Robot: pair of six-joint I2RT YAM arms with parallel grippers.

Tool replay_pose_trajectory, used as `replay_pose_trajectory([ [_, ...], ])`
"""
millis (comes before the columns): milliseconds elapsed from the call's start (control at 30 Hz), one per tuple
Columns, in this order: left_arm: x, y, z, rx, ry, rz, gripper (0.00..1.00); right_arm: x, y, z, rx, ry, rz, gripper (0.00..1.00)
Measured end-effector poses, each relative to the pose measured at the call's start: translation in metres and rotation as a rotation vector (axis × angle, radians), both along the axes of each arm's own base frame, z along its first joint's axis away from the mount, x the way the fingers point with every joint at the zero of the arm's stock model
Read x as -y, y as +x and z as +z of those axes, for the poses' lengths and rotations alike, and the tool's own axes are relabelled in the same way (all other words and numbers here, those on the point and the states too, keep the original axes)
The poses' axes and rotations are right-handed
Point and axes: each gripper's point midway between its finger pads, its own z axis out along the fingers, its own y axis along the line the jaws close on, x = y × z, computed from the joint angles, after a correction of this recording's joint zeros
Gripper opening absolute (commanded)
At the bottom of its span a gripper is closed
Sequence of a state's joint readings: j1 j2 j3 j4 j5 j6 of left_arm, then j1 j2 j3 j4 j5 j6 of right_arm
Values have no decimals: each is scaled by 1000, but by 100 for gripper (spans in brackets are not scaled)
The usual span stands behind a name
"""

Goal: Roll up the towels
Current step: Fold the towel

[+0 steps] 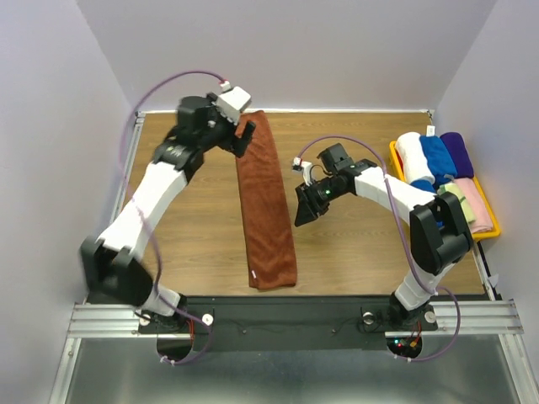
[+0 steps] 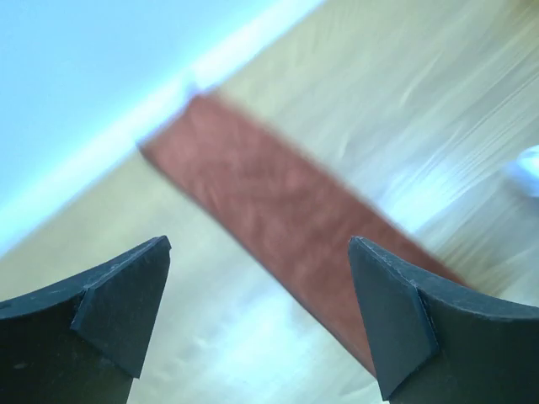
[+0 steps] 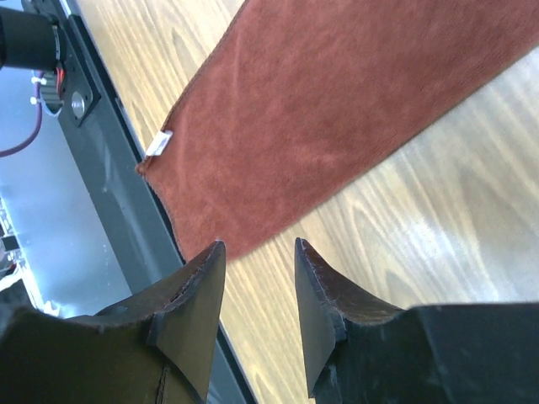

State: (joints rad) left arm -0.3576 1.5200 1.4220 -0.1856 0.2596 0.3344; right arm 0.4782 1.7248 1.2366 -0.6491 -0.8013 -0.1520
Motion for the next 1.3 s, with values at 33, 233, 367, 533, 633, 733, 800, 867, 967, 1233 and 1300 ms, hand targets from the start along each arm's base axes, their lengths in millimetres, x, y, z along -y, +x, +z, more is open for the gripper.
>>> replay_pose_trajectory([
  [33, -1, -14, 30, 75, -16, -33, 99, 1, -1, 0, 0, 0, -1, 44],
  [233, 12, -107, 57, 227, 58, -262, 70, 6, -8, -4, -23, -12, -12, 44],
  [367, 38, -183, -50, 61, 219, -467, 61, 11, -2, -4, -31, -13, -44, 44],
  [533, 32, -286, -173, -215, 437, -733, 52, 26, 15, -2, -32, -15, -114, 44],
  [633, 33, -310, -183, -234, 463, -810, 52, 31, 20, -3, -31, -22, -134, 44],
  [733, 44, -320, -182, -211, 464, -862, 52, 33, 21, -5, -33, -29, -142, 44],
  [800, 52, -331, -186, -206, 474, -916, 51, 34, 22, -7, -32, -37, -145, 44],
  [867, 58, -341, -193, -214, 493, -958, 44, 34, 22, -7, -30, -40, -147, 44],
  [967, 62, -350, -204, -232, 524, -1000, 43, 35, 23, -9, -32, -44, -149, 44],
  [1233, 68, -352, -229, -267, 592, -1016, 46, 36, 24, -22, -66, -62, -151, 43],
  [1300, 69, -349, -232, -264, 602, -1007, 47, 37, 24, -23, -68, -63, -150, 43],
])
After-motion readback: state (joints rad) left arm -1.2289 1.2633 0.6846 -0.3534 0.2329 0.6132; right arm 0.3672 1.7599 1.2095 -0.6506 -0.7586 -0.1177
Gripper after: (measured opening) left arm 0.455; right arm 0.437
